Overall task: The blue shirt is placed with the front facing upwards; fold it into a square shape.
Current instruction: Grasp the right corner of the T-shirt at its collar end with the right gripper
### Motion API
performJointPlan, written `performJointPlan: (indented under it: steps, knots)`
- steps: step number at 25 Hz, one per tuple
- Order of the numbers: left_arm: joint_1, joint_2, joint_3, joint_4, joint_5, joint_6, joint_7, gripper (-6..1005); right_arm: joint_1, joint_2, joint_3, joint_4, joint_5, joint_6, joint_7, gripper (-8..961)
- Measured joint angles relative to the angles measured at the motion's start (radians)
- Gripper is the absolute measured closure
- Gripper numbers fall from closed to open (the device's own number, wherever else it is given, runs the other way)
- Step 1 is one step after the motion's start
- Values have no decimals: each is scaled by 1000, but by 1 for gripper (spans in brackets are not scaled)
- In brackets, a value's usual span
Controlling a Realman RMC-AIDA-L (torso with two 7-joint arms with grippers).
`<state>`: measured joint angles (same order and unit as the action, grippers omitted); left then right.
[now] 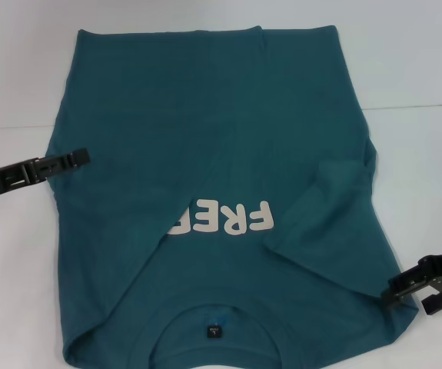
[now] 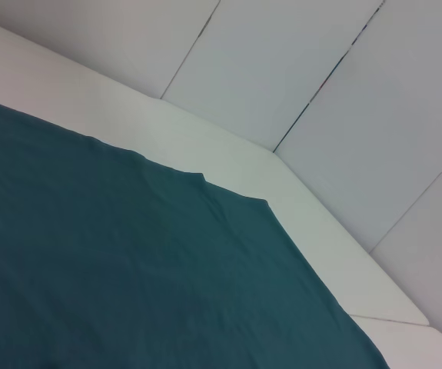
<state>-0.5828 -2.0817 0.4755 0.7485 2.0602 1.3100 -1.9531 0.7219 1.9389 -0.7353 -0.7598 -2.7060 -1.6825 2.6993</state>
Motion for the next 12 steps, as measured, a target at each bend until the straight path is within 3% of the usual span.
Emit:
performJointPlan:
  steps: [7, 12]
  knots:
    - [0, 0, 0, 0, 0, -2, 3, 121, 7, 0, -1, 9, 4, 18, -1, 91]
    - [2, 0, 0, 0, 0, -8, 4, 121, 20, 1, -1, 46, 1, 41, -2, 200]
